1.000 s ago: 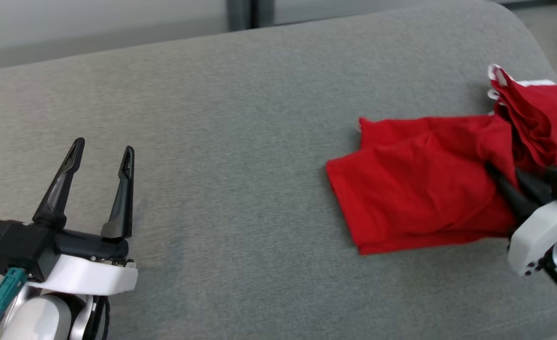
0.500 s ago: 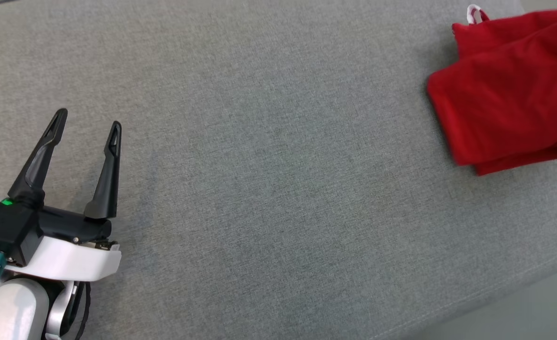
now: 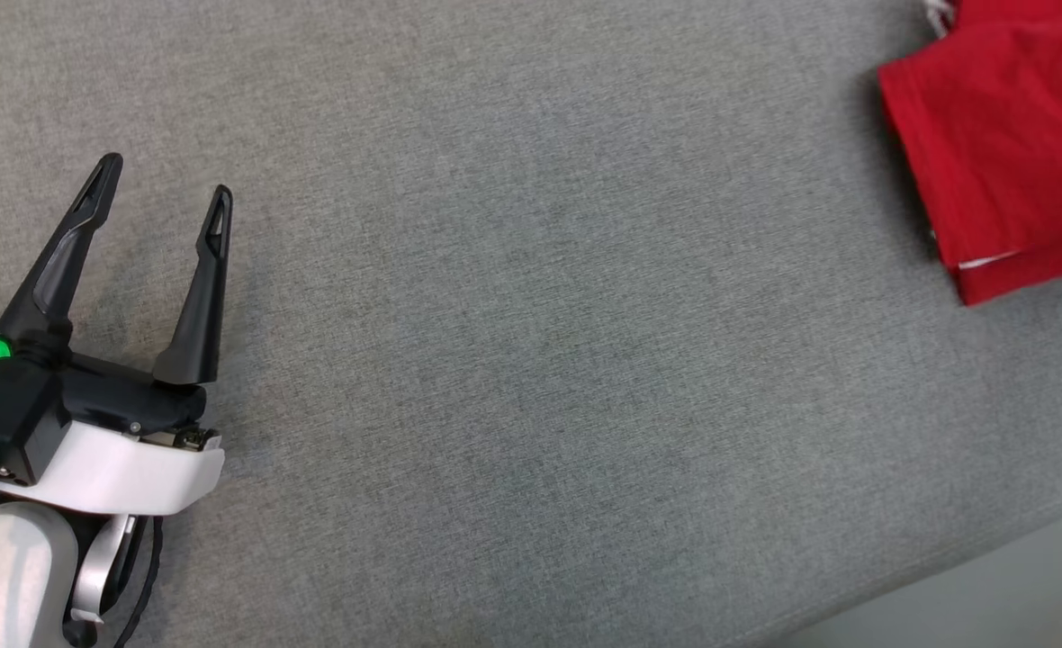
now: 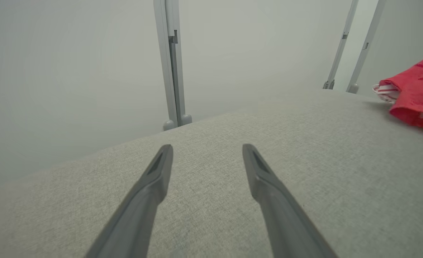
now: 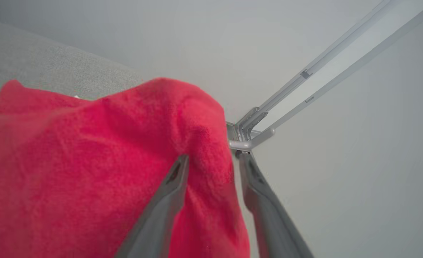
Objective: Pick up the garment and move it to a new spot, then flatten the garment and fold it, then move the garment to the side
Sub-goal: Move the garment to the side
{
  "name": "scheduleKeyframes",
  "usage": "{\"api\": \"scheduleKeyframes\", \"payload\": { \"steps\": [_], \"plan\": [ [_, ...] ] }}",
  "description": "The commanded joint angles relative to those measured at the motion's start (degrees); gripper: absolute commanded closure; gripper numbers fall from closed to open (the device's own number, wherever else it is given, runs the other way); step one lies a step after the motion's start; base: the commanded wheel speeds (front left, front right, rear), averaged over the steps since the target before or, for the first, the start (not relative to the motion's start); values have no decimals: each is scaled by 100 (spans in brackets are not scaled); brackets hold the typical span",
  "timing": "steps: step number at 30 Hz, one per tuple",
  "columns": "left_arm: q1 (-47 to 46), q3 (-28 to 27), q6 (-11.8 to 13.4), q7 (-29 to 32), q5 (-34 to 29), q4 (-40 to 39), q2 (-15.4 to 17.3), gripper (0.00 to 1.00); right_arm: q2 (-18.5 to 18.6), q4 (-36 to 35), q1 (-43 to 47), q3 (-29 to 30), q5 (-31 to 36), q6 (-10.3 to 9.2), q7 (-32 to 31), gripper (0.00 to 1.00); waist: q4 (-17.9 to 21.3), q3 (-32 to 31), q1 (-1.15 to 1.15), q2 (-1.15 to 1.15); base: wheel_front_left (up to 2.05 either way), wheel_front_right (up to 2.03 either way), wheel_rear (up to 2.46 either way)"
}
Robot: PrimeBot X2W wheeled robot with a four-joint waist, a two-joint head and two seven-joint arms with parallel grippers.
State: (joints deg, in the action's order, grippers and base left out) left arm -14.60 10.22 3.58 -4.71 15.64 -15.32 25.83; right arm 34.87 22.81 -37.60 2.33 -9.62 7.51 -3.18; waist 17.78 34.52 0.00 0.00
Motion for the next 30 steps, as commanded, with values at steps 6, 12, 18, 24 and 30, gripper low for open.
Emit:
{"api": "scheduleKeyframes", "payload": {
  "steps": [6,12,18,24,30],
  "plan": [
    [-157,26,-11,-24,-35,43,6,0,-572,617,-247,689,504,-1,618,0,-94,127,0,0,0,0,0],
    [-87,37,36,-128,56,204,-57,0,-1206,591,-30,1154,359,-1,1149,0,-126,-88,0,0,0,0,0],
    [48,49,110,-315,157,409,-215,0,-1911,-62,496,1310,278,-1,1445,0,-221,-496,0,0,0,0,0],
    [242,32,206,-506,284,596,-374,0,-2615,-991,1162,1177,104,-1,1436,0,-411,-880,0,0,0,0,0],
    [452,-38,311,-678,431,760,-532,0,-2920,-1662,1701,933,118,-1,1162,0,-679,-1219,0,0,0,0,0]
  ]
}}
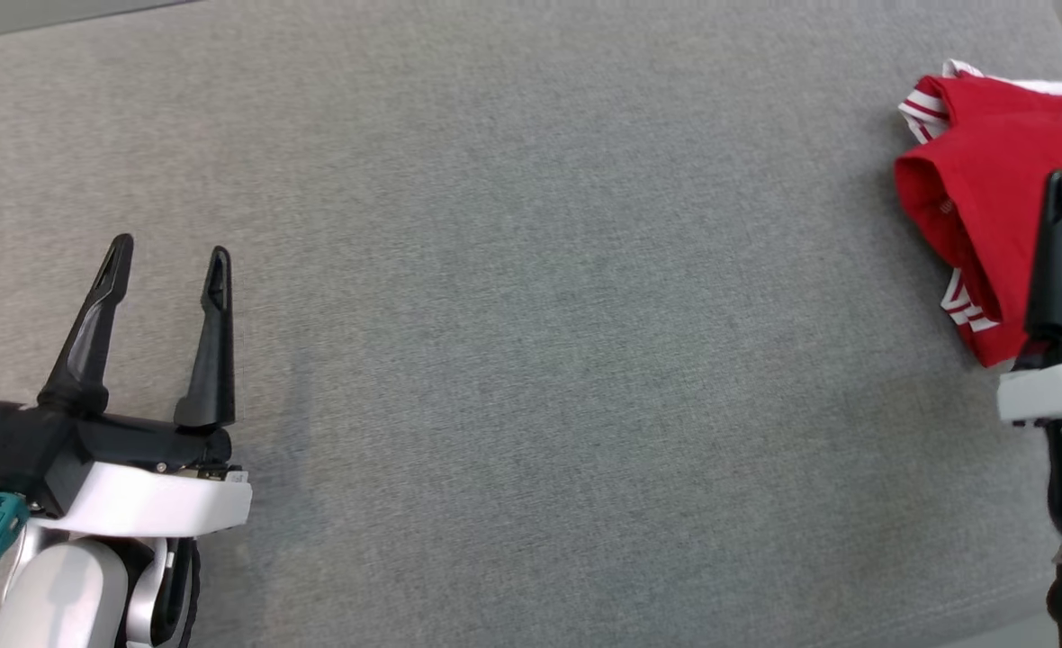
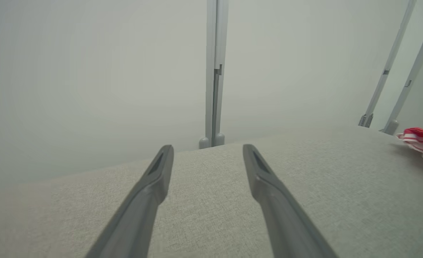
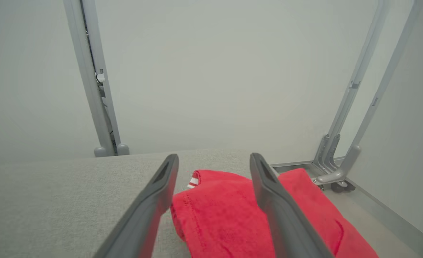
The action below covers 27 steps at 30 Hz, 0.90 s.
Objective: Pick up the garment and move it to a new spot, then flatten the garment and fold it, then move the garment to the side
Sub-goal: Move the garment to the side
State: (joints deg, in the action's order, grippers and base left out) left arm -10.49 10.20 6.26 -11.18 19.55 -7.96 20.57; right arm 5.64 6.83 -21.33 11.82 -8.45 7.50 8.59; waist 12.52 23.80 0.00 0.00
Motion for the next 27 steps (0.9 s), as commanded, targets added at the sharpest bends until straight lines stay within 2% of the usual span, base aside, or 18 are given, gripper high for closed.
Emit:
{"api": "scheduleKeyframes", "payload": {
  "steps": [1,10,19,27],
  "plan": [
    [73,-47,56,-62,57,54,-42,0,-26,-153,158,-51,-3,0,-66,0,-214,-200,0,0,0,0,0],
    [350,-113,151,-260,142,326,-232,0,-172,-596,703,-433,-67,0,-259,0,-747,-651,0,0,0,0,0],
    [679,-51,65,-343,286,608,-402,0,-209,-585,1212,-701,-80,0,-403,0,-1184,-1224,0,0,0,0,0],
    [1078,44,88,-300,324,754,-407,0,-137,-769,1819,-731,-90,0,-640,0,-1273,-1819,0,0,0,0,0]
  ]
}}
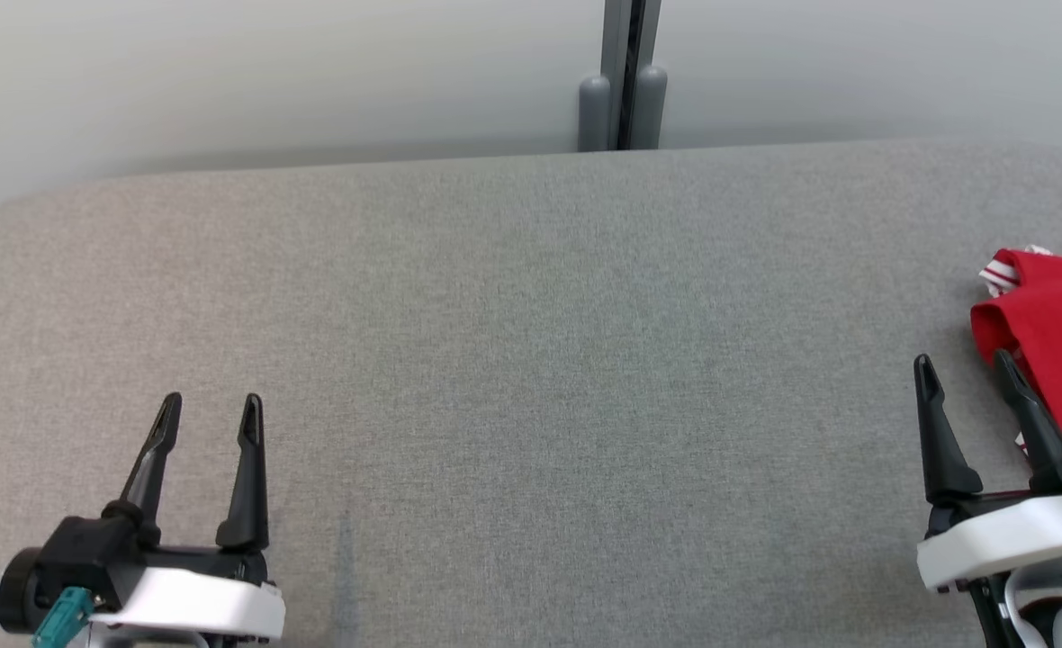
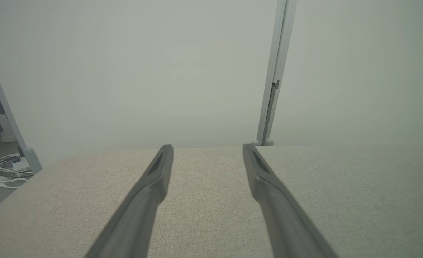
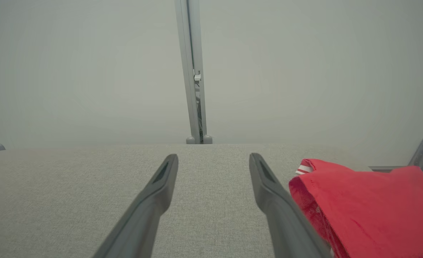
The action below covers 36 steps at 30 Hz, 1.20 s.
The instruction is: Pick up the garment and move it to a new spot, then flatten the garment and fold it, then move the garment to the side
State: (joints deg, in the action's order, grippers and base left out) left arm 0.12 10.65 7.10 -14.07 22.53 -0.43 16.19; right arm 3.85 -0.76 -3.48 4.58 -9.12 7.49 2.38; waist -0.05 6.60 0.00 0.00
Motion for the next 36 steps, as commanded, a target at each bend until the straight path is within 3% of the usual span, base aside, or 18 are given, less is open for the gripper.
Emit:
{"api": "scheduleKeyframes", "payload": {
  "steps": [1,13,36],
  "plan": [
    [55,21,-5,17,21,2,40,0,50,-32,93,5,-33,1,-38,0,-19,-151,0,0,0,0,0],
    [466,166,67,99,-42,89,85,0,35,-528,788,118,-43,2,-326,0,-27,-661,0,0,0,0,0],
    [456,151,48,46,79,350,164,0,11,-839,977,165,-68,1,-459,0,-15,-735,0,0,0,0,0]
  ]
}}
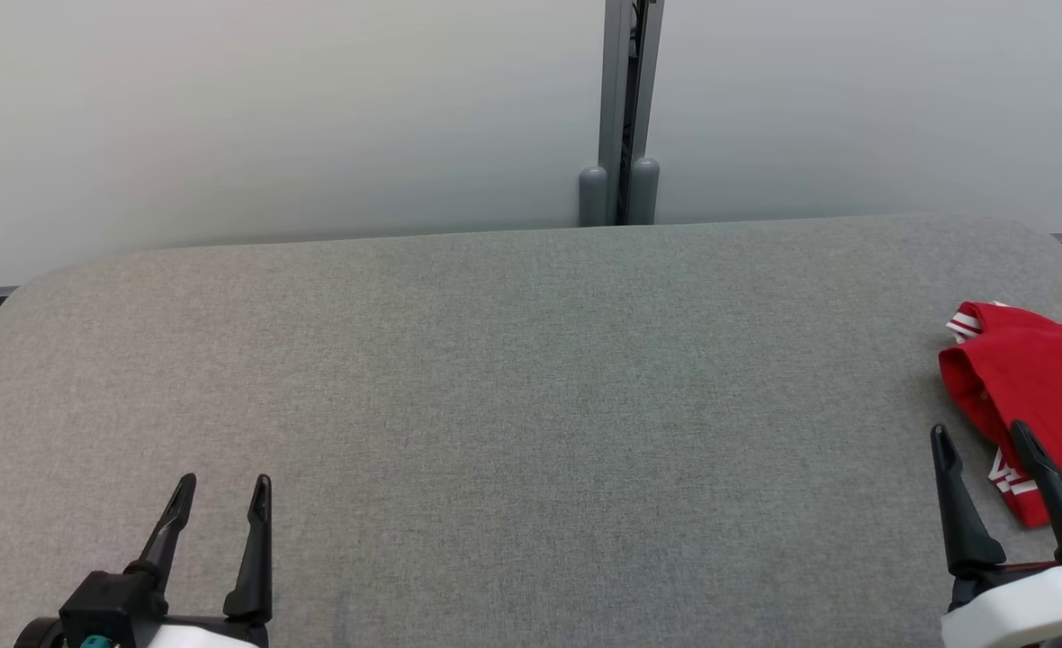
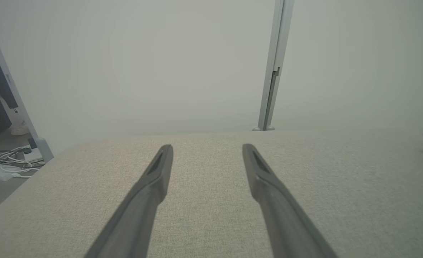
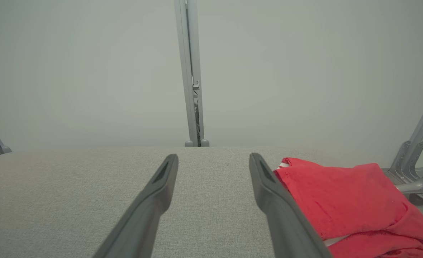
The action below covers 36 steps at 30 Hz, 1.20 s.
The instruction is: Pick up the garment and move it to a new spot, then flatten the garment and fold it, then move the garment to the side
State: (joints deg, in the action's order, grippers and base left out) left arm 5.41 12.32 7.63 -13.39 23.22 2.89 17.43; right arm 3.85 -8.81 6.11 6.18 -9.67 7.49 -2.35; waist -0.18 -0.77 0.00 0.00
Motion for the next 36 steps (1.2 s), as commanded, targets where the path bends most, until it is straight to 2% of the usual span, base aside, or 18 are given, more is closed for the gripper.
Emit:
{"api": "scheduleKeyframes", "payload": {
  "steps": [1,24,25,29,36],
  "plan": [
    [-81,-16,-3,-26,14,28,42,0,11,-43,20,11,-6,1,13,0,-5,6,0,0,0,0,0],
    [-106,-28,28,-117,14,72,62,0,-14,-73,77,19,-51,2,11,0,-16,20,0,0,0,0,0],
    [-7,-6,5,-77,20,89,3,100,-23,-3,30,20,-23,1,-8,100,-16,21,0,0,0,0,0],
    [69,46,-1,-67,65,206,-98,100,-69,164,43,35,-75,0,-34,100,-15,22,0,0,0,0,0],
    [-28,36,-120,-73,744,222,-228,100,-66,465,-192,271,-804,0,-315,100,-13,27,0,0,0,0,0]
  ]
}}
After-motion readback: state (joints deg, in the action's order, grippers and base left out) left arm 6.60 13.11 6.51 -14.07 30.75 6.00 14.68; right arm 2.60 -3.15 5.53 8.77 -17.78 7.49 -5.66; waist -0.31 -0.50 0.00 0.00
